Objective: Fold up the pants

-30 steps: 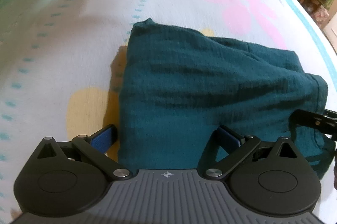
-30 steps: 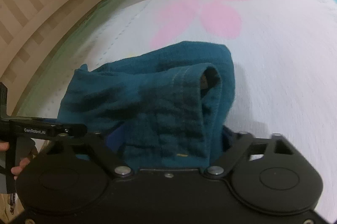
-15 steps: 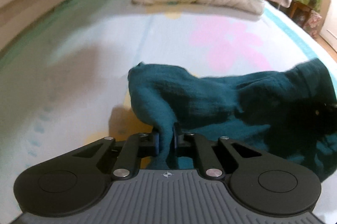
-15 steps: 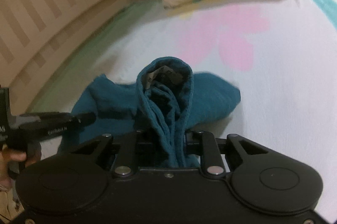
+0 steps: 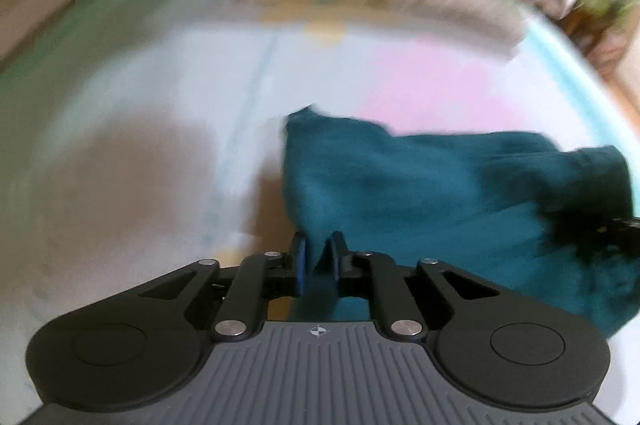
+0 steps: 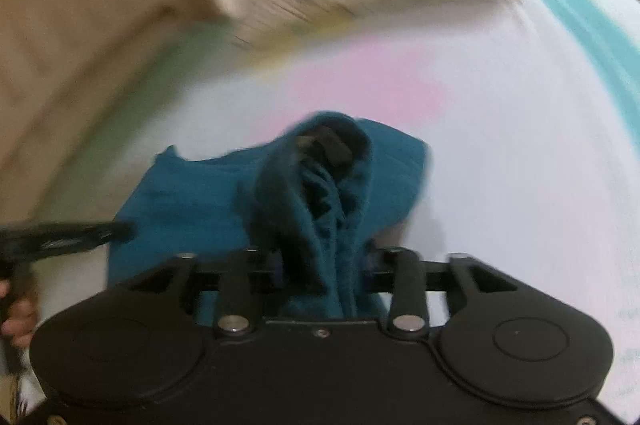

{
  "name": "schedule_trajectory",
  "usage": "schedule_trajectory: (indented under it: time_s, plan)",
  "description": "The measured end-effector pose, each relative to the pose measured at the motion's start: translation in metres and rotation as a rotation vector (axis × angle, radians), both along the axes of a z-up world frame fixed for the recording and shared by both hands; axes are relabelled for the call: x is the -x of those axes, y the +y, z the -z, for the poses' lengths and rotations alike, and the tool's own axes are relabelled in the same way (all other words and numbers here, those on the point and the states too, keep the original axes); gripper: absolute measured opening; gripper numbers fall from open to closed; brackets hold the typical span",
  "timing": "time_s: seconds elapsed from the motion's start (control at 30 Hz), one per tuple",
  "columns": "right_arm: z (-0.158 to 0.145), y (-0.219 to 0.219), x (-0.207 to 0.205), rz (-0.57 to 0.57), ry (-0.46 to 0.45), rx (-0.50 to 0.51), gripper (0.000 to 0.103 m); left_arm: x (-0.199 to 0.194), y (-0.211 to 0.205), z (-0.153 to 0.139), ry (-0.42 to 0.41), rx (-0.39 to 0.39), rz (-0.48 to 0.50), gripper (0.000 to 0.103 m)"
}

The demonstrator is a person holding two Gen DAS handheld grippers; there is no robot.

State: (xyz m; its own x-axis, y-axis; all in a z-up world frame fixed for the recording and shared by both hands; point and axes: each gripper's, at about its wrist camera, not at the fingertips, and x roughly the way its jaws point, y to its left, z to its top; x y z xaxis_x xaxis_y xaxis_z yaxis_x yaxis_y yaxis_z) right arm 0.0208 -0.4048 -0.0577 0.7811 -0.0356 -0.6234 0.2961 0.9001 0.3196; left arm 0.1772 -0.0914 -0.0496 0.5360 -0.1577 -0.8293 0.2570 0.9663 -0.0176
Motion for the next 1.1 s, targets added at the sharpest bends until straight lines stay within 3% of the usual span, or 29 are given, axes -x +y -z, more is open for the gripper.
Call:
schedule_trajectory:
  time_s: [0.07, 0.17, 0.3, 0.43, 0.57, 0.63, 0.73, 0.9, 0.93, 1.0, 1.1]
  plan:
    - [0.018, -0.016, -0.002, 0.071, 0.049, -0.045, 0.05, -0.002, 0.007, 0.021, 0.043, -0.047, -0.037, 0.014]
    - [0.021, -0.02, 0.011, 0.075, 0.014, -0.084, 0.054, 0.012, 0.019, 0.029, 0.008, -0.097, -0.05, 0.013]
    - [0.007, -0.008, 0.021, 0.041, -0.018, 0.02, 0.058, 0.025, 0.034, 0.028, 0.023, -0.069, -0.088, 0.013]
    - [-0.018, 0.008, 0.031, 0.061, -0.109, 0.138, 0.058, 0.032, 0.032, 0.001, -0.036, -0.044, -0.096, 0.013]
    - [-0.033, 0.032, 0.046, 0.025, -0.193, 0.179, 0.038, 0.049, 0.019, -0.022, -0.133, -0.035, -0.052, 0.013]
    - [-0.032, 0.051, 0.05, -0.02, -0.199, 0.202, 0.037, 0.059, 0.007, -0.025, -0.187, -0.049, 0.005, 0.013]
    - [-0.023, 0.079, 0.053, -0.102, -0.161, 0.241, 0.036, 0.069, -0.014, -0.016, -0.215, -0.095, 0.133, 0.014]
    - [0.017, 0.093, 0.048, -0.129, 0.008, 0.246, 0.034, 0.064, -0.017, 0.027, -0.042, -0.123, 0.179, 0.014]
    - [0.027, 0.09, 0.046, -0.125, 0.054, 0.233, 0.03, 0.063, -0.014, 0.032, -0.041, -0.121, 0.173, 0.014]
    - [0.034, 0.087, 0.046, -0.12, 0.058, 0.21, 0.029, 0.063, -0.014, 0.033, -0.076, -0.132, 0.188, 0.014]
    - [0.029, 0.086, 0.049, -0.106, 0.04, 0.203, 0.03, 0.058, -0.013, 0.029, -0.064, -0.129, 0.175, 0.014]
